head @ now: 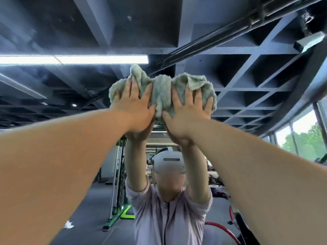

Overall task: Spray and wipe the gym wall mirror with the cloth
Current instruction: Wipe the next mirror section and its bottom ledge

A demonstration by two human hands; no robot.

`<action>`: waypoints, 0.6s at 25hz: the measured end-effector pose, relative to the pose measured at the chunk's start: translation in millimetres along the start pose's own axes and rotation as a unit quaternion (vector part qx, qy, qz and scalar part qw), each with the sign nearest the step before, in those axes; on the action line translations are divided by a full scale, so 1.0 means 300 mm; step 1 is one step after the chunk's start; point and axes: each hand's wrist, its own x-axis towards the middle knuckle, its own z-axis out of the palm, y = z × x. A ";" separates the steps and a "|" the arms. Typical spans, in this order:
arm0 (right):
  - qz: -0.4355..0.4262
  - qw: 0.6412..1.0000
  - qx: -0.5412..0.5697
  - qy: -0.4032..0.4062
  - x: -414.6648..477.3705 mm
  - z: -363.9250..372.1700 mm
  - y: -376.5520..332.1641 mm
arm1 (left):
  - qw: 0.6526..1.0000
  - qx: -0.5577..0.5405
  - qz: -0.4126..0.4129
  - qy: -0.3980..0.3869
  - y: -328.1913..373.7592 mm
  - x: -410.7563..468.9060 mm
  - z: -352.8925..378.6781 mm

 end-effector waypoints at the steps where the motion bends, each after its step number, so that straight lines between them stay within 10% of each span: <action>1: -0.005 1.000 0.007 0.007 0.049 -0.005 -0.054 | 1.000 0.001 -0.003 0.000 -0.074 0.018 -0.011; 15: -0.046 0.999 -0.005 0.025 0.215 -0.014 -0.370 | 0.999 -0.013 -0.039 0.029 -0.451 -0.015 0.029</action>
